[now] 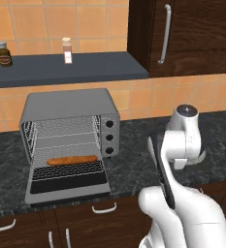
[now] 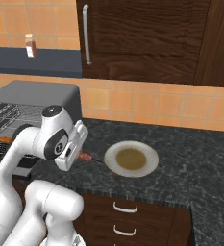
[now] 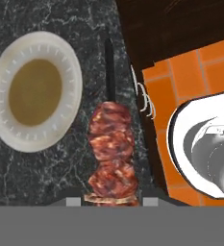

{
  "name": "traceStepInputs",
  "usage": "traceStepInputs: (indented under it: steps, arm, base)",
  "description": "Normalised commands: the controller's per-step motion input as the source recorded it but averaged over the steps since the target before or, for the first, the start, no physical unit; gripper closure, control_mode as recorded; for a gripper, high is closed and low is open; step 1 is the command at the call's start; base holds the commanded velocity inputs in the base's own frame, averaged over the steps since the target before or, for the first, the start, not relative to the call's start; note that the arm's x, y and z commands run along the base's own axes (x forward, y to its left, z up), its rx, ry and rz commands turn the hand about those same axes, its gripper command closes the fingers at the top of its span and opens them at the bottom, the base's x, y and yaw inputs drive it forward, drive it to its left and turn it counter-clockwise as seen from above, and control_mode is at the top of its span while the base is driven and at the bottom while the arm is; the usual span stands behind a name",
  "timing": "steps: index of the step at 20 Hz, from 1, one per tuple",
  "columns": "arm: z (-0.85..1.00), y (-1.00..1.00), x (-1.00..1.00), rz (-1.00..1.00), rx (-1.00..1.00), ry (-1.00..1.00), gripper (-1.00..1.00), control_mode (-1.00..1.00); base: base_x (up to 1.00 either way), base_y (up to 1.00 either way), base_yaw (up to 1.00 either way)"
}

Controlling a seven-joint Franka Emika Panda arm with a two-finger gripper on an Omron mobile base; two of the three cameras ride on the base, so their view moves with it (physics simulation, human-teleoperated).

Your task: Pick up the kebab skewer and baguette bread, and place them inside the toaster oven. Close the toaster oven door and start by setting the timer.

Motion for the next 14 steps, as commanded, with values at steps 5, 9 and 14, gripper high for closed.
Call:
traceStepInputs:
  steps: [5,9,14]
  arm:
    - [0.14,1.00,-0.11,0.00,0.00,-0.09,1.00,-1.00]
    - [0.14,1.00,0.00,0.00,0.00,-0.12,1.00,-1.00]
    - [0.12,1.00,0.00,0.01,0.00,-0.08,1.00,-1.00]
  base:
    - [0.00,0.00,0.00]
    - [0.00,0.00,0.00]
    - [0.00,0.00,0.00]
